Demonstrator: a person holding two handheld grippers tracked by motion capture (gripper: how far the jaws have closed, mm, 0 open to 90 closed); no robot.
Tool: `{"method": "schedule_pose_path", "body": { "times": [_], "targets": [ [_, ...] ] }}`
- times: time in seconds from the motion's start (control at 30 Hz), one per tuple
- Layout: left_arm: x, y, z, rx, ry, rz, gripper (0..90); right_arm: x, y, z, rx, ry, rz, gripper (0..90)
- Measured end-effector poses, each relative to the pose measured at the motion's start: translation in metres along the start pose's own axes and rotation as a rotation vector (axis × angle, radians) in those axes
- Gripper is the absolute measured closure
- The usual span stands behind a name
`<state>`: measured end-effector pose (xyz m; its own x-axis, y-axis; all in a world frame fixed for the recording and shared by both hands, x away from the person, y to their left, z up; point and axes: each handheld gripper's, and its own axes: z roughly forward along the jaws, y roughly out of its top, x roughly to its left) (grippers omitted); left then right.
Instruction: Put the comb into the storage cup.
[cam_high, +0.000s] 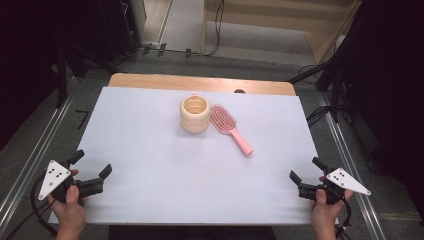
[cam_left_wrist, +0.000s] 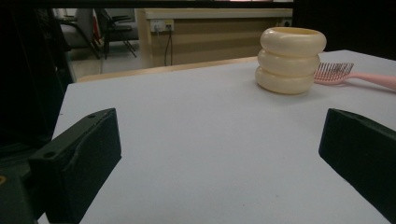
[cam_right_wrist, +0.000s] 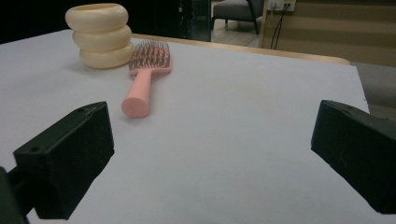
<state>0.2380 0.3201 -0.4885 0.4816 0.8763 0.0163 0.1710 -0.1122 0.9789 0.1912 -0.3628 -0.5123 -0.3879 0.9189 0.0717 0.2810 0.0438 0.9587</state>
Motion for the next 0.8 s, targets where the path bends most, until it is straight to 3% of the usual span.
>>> {"method": "schedule_pose_path", "body": {
  "times": [0.23,0.4,0.67,0.8],
  "targets": [
    [-0.002,0.000,0.000,0.002,0.009,0.008,0.0,0.002,0.004,0.002,0.017,0.008,-0.021,0.0],
    [-0.005,0.000,0.001,0.010,0.011,0.038,0.0,0.004,0.009,0.004,0.034,0.024,-0.029,0.0],
    [-0.008,0.001,0.004,0.021,0.008,0.059,0.0,0.010,0.033,0.011,0.065,0.129,-0.049,0.0],
    [-0.008,0.000,0.003,0.022,0.006,0.061,0.0,0.017,0.046,0.016,0.099,0.143,-0.076,0.0]
  ]
}}
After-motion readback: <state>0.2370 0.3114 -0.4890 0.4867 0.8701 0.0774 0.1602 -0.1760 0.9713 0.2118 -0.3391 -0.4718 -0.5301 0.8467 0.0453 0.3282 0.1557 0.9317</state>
